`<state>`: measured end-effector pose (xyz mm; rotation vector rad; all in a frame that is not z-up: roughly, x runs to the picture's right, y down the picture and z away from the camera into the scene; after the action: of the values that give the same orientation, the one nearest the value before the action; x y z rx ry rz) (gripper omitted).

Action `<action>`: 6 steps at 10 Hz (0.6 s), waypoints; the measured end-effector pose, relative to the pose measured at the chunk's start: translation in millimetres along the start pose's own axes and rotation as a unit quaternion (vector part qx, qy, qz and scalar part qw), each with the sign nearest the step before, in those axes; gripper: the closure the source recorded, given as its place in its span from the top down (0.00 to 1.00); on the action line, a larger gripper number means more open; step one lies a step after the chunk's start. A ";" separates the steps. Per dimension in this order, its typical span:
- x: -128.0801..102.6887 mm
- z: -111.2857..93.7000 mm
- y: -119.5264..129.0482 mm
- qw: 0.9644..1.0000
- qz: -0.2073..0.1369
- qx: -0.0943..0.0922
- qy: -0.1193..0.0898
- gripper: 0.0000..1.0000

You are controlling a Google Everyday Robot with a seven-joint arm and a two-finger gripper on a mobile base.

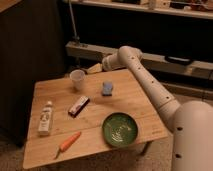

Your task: Place the ceramic cup in the ceramic bowl

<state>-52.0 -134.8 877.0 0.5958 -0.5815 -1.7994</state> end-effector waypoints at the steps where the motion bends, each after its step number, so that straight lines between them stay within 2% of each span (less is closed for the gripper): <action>1: 1.6 6.1 -0.8 1.000 0.014 -0.001 0.001 0.80; 2: 4.6 12.6 -0.8 0.999 0.034 -0.012 0.002 0.80; 4: 5.1 24.5 -5.3 0.998 0.045 -0.034 0.001 0.80; 6: 1.1 31.8 -2.4 0.998 0.049 -0.044 0.004 0.80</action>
<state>-74.7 -132.1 899.2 0.5052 -0.5149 -1.7200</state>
